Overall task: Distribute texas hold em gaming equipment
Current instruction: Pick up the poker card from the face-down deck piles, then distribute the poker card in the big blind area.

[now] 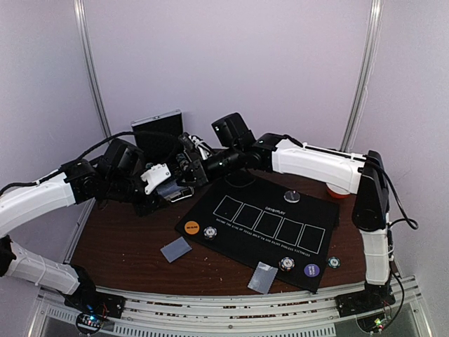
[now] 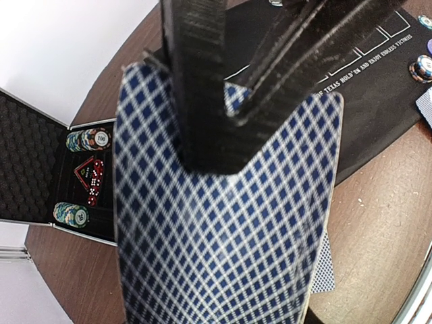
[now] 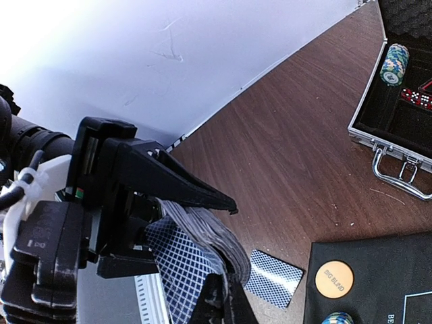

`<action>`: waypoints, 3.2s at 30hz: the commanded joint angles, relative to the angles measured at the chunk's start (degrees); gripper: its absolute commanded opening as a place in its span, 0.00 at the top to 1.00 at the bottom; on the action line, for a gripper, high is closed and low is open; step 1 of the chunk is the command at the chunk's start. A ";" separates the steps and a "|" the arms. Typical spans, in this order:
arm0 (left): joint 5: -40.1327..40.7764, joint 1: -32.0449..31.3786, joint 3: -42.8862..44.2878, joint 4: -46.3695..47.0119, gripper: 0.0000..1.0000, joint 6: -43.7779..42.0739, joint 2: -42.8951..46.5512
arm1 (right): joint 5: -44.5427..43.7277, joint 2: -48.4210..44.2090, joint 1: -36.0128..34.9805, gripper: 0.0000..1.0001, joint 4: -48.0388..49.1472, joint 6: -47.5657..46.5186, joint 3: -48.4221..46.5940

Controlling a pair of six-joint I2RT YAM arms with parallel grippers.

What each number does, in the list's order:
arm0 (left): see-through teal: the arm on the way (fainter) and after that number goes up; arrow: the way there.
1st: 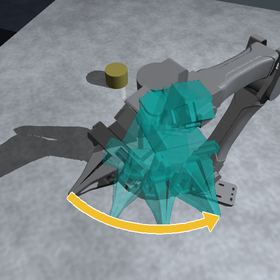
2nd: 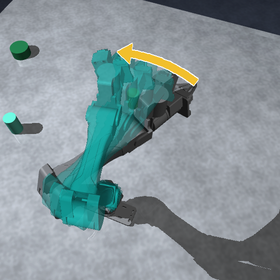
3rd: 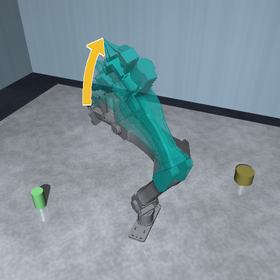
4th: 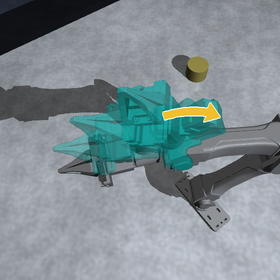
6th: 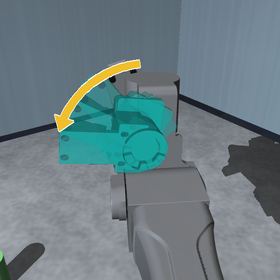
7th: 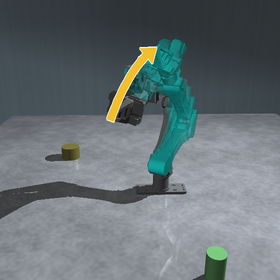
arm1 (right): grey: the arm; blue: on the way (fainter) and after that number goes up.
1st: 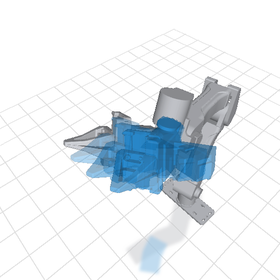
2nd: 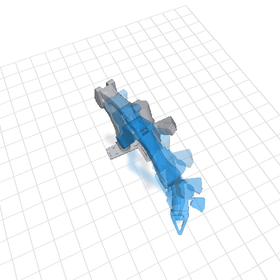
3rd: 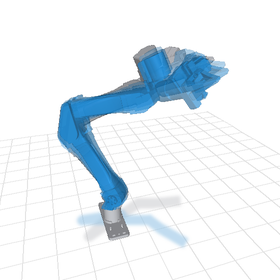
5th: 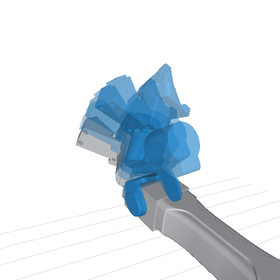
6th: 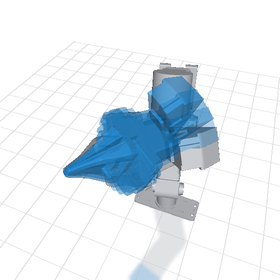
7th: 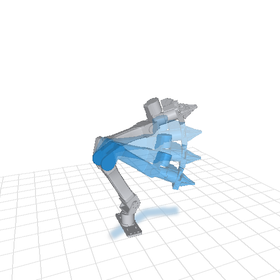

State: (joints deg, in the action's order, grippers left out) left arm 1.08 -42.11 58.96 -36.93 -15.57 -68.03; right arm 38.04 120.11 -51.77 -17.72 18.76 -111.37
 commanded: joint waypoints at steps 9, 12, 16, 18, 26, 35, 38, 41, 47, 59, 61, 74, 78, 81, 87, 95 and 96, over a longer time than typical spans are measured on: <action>1.20 -0.20 -0.42 3.50 0.57 0.24 0.88 | -4.73 -4.42 2.36 1.00 -8.35 -3.55 -1.74; 3.49 -0.22 -0.50 3.69 0.57 0.92 0.88 | -4.84 -6.19 3.63 1.00 -9.35 -4.05 -1.13; 5.73 -0.19 -0.47 4.30 0.57 1.81 1.01 | -5.34 -9.86 5.77 1.00 -9.34 -4.35 1.52; 6.55 -0.18 -0.43 4.45 0.57 2.22 0.87 | -5.35 -12.24 6.94 1.00 -8.69 -4.27 3.62; 12.75 1.96 0.61 5.02 0.57 6.87 -0.44 | -4.86 -13.32 8.24 1.00 -7.39 -2.72 12.47; 17.37 6.80 4.81 0.83 0.57 12.45 -3.33 | 2.34 4.56 -0.31 1.00 -7.16 -2.39 3.53; 17.72 7.88 4.69 0.74 0.57 12.93 -3.05 | 5.87 10.90 -2.85 1.00 -7.44 -2.45 -1.99; 17.75 8.47 4.46 0.67 0.57 13.07 -2.84 | 8.11 16.79 -4.42 1.00 -10.15 -2.95 -8.48; 17.24 8.70 4.08 0.63 0.57 13.04 -2.74 | 7.75 22.25 -5.41 1.00 -11.58 -2.82 -12.43; 16.94 8.72 3.67 0.63 0.57 12.76 -2.97 | 6.08 24.44 -6.01 1.00 -14.27 -4.36 -12.55; 16.73 8.77 3.54 0.63 0.57 12.72 -2.98 | 5.57 24.63 -6.08 1.00 -13.84 -3.99 -12.58; 16.04 8.79 3.45 0.63 0.57 12.35 -2.99 | 1.54 24.37 -6.05 0.84 -14.30 -3.76 -12.99; 15.73 8.80 3.36 0.63 0.58 12.37 -3.08 | -0.94 23.28 -5.92 0.79 -15.11 -4.06 -12.99; 15.67 8.79 3.36 0.63 0.58 12.32 -3.04 | -2.71 22.28 -5.90 0.71 -15.48 -4.34 -12.76; 15.33 8.80 3.44 0.63 0.57 12.39 -2.93 | -3.36 20.86 -5.89 0.66 -15.79 -4.01 -12.64; 15.23 8.80 3.61 0.63 0.58 11.72 -2.34 | -6.07 14.97 -5.56 0.56 -18.29 -5.45 -12.73; 15.18 8.80 3.68 0.63 0.58 11.57 -2.29 | -7.39 13.41 -5.50 0.54 -18.94 -6.16 -12.66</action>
State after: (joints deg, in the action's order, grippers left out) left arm 16.82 -33.78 61.84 -37.65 -3.33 -71.35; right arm 34.09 142.12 -57.54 -34.04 14.68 -122.76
